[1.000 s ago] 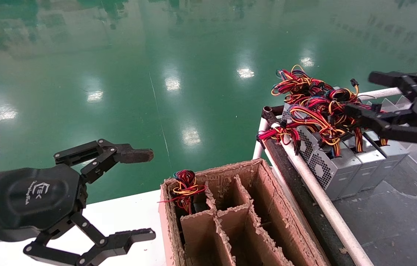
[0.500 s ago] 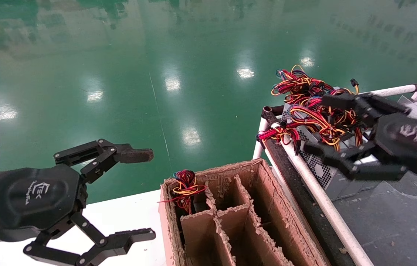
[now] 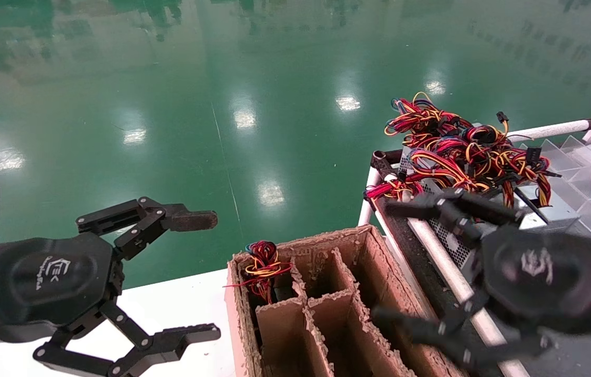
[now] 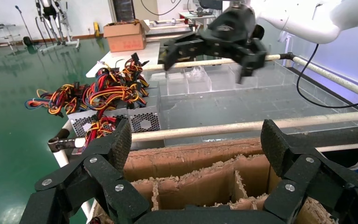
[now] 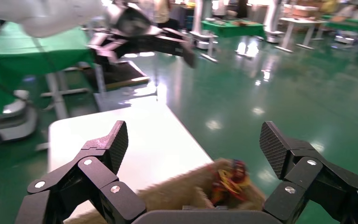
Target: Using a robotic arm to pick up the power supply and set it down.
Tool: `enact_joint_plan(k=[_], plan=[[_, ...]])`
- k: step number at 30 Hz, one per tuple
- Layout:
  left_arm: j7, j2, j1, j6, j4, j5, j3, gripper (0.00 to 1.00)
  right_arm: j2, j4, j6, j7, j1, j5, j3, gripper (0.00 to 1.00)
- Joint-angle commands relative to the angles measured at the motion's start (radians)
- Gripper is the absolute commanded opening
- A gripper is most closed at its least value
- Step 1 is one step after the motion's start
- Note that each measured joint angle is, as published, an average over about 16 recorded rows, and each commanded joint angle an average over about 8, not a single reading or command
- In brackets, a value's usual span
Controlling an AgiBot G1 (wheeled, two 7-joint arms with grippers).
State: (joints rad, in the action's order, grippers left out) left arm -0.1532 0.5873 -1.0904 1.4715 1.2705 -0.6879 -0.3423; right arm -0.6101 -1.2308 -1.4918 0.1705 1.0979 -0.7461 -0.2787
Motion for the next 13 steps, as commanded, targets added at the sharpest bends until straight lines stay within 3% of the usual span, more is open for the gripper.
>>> enact_joint_plan(k=[1,13], plan=[[0.0,0.0,0.0,0.0,0.0,0.0,0.0,1.0,-0.001,-0.038,-0.003,0.012,-0.016,0.011,-0.001,1.0],[0.0,0.0,0.0,0.0,0.0,0.0,0.0,1.0,-0.001,-0.084,-0.006,0.024,-0.038,0.028,-0.001,1.0]])
